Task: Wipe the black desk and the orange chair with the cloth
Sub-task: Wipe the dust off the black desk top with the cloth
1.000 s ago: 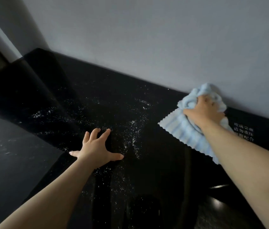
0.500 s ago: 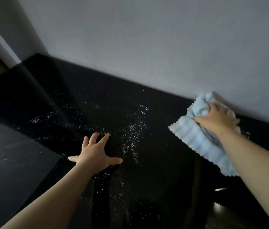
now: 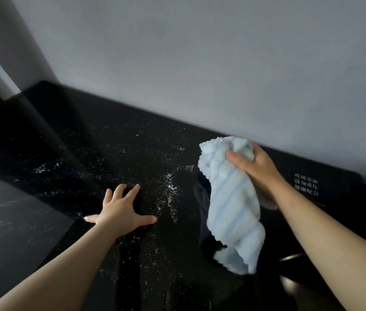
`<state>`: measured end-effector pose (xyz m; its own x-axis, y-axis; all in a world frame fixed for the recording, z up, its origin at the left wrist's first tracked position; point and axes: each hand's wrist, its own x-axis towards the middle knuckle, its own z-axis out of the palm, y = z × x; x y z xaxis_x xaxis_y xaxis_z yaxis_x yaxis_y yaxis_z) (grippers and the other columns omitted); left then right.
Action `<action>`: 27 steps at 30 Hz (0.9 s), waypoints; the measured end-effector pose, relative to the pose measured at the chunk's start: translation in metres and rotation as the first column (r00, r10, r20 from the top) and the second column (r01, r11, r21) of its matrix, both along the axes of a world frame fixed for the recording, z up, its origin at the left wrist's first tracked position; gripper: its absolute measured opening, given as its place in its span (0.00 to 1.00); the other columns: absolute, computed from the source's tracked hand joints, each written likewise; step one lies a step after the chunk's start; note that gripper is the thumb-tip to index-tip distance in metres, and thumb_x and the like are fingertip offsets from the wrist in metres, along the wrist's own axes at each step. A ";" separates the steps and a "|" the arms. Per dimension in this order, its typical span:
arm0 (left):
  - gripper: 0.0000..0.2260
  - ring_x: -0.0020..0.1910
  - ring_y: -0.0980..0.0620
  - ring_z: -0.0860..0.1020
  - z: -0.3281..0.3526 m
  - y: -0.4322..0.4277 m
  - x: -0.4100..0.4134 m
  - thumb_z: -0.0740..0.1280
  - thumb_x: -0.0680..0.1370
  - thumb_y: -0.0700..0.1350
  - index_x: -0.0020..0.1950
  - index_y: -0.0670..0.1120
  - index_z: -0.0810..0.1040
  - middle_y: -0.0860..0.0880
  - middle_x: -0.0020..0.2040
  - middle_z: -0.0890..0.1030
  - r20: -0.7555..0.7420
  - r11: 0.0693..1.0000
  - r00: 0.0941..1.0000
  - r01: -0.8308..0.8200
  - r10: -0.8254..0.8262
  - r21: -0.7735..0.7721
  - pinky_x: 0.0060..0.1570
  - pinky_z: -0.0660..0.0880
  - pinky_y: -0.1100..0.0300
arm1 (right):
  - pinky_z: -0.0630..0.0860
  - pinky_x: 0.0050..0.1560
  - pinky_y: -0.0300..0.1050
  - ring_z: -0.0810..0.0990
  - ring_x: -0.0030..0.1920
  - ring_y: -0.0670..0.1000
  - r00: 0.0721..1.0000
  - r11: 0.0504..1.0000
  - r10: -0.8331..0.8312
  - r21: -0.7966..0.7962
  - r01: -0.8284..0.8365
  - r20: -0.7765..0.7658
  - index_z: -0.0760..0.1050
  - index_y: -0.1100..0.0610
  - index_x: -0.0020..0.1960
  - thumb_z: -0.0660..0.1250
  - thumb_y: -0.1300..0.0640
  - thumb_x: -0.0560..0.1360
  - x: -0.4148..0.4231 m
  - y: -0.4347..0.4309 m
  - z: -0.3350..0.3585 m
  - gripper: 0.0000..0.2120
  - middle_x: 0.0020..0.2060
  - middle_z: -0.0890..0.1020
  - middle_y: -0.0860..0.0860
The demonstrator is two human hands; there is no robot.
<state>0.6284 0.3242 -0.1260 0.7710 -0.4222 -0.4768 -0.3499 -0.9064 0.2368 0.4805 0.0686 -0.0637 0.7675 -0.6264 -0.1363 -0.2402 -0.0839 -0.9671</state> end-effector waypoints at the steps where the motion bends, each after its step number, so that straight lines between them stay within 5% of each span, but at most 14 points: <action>1: 0.48 0.75 0.44 0.38 0.000 0.000 0.000 0.69 0.64 0.69 0.76 0.61 0.45 0.54 0.77 0.43 0.000 1.000 1.000 0.001 -0.001 -0.004 0.66 0.53 0.28 | 0.77 0.39 0.36 0.82 0.45 0.42 1.000 0.999 0.000 -0.038 -0.001 -0.030 0.76 0.48 0.49 0.74 0.35 0.61 -0.003 -0.004 0.012 0.24 0.48 0.83 0.47; 3: 0.48 0.75 0.44 0.38 0.001 0.000 0.000 0.69 0.64 0.69 0.76 0.61 0.45 0.54 0.77 0.43 -0.001 1.000 1.000 -0.008 0.008 -0.012 0.66 0.53 0.29 | 0.76 0.50 0.46 0.80 0.50 0.48 0.982 0.947 -0.060 -0.321 -0.001 -0.181 0.75 0.48 0.46 0.65 0.31 0.66 -0.007 -0.013 0.035 0.21 0.46 0.81 0.46; 6: 0.48 0.75 0.43 0.37 -0.001 0.002 -0.001 0.69 0.65 0.69 0.76 0.60 0.44 0.52 0.77 0.43 -0.015 0.999 1.000 -0.004 0.003 -0.039 0.69 0.53 0.33 | 0.65 0.55 0.54 0.71 0.56 0.55 0.865 0.646 -0.297 -0.752 -0.131 -0.405 0.72 0.46 0.42 0.55 0.26 0.68 -0.014 -0.028 0.065 0.24 0.45 0.73 0.47; 8: 0.48 0.75 0.42 0.37 -0.002 0.003 -0.001 0.68 0.66 0.69 0.76 0.59 0.44 0.52 0.77 0.43 -0.015 0.999 1.000 0.002 -0.003 -0.047 0.69 0.54 0.34 | 0.63 0.51 0.52 0.72 0.51 0.54 0.841 0.620 -0.308 -0.764 -0.177 -0.444 0.75 0.48 0.44 0.55 0.27 0.67 -0.021 -0.032 0.080 0.26 0.43 0.75 0.46; 11: 0.48 0.75 0.41 0.38 -0.002 0.004 -0.001 0.68 0.66 0.69 0.76 0.59 0.44 0.52 0.78 0.43 -0.014 0.999 1.000 0.016 -0.016 -0.048 0.70 0.54 0.35 | 0.64 0.47 0.48 0.72 0.43 0.52 0.850 0.718 -0.282 -0.685 -0.120 -0.445 0.74 0.51 0.44 0.64 0.38 0.69 -0.034 -0.033 0.091 0.17 0.39 0.77 0.45; 13: 0.48 0.75 0.41 0.38 -0.003 0.004 -0.001 0.68 0.66 0.70 0.76 0.59 0.44 0.52 0.78 0.43 -0.007 0.999 1.000 0.020 -0.020 -0.050 0.70 0.54 0.35 | 0.62 0.46 0.47 0.70 0.42 0.54 0.786 0.612 -0.368 -0.766 -0.198 -0.497 0.69 0.53 0.42 0.65 0.45 0.70 -0.042 -0.038 0.095 0.11 0.38 0.75 0.47; 18: 0.48 0.75 0.41 0.38 -0.004 0.004 -0.001 0.68 0.65 0.70 0.76 0.58 0.45 0.52 0.78 0.44 0.001 0.999 1.000 0.015 -0.015 -0.047 0.70 0.54 0.35 | 0.58 0.43 0.47 0.72 0.39 0.56 0.781 0.243 -0.545 -0.949 -0.201 -0.305 0.63 0.53 0.39 0.65 0.53 0.68 -0.052 -0.047 0.103 0.10 0.32 0.74 0.48; 19: 0.48 0.75 0.41 0.38 -0.004 0.003 -0.001 0.68 0.65 0.69 0.76 0.58 0.45 0.52 0.78 0.44 -0.001 0.999 1.000 0.014 -0.014 -0.048 0.70 0.54 0.35 | 0.60 0.43 0.47 0.74 0.43 0.57 0.804 0.294 -0.484 -0.930 -0.222 -0.345 0.66 0.52 0.42 0.66 0.53 0.69 -0.046 -0.045 0.096 0.09 0.37 0.77 0.50; 22: 0.48 0.75 0.42 0.38 -0.003 0.003 -0.001 0.68 0.66 0.69 0.76 0.59 0.44 0.52 0.78 0.43 -0.003 0.999 1.000 0.013 -0.013 -0.041 0.69 0.53 0.33 | 0.67 0.47 0.44 0.74 0.50 0.53 0.830 0.784 -0.154 -0.577 -0.228 -0.536 0.71 0.53 0.56 0.68 0.47 0.72 -0.028 -0.030 0.063 0.16 0.50 0.76 0.50; 23: 0.47 0.75 0.43 0.37 -0.003 0.003 -0.002 0.68 0.66 0.70 0.76 0.60 0.44 0.53 0.77 0.43 0.001 1.000 1.000 0.011 -0.011 -0.029 0.68 0.53 0.30 | 0.67 0.48 0.44 0.74 0.51 0.53 0.846 0.844 -0.130 -0.505 -0.180 -0.518 0.70 0.52 0.60 0.66 0.45 0.74 -0.026 -0.026 0.051 0.19 0.52 0.75 0.49; 24: 0.47 0.75 0.44 0.37 -0.002 0.003 -0.003 0.67 0.66 0.70 0.76 0.60 0.44 0.54 0.77 0.42 0.005 1.000 1.000 0.010 -0.010 -0.014 0.66 0.52 0.28 | 0.68 0.49 0.44 0.75 0.53 0.54 0.866 0.834 -0.180 -0.540 -0.117 -0.466 0.69 0.53 0.63 0.64 0.45 0.75 -0.025 -0.025 0.041 0.19 0.54 0.75 0.50; 27: 0.47 0.75 0.44 0.37 -0.003 0.002 -0.002 0.68 0.66 0.69 0.76 0.60 0.44 0.54 0.77 0.42 -0.003 1.000 1.000 0.010 -0.010 -0.016 0.67 0.52 0.29 | 0.67 0.58 0.51 0.73 0.61 0.56 0.877 0.582 -0.344 -0.809 -0.081 -0.335 0.73 0.54 0.61 0.58 0.47 0.78 -0.027 -0.034 0.009 0.17 0.60 0.78 0.52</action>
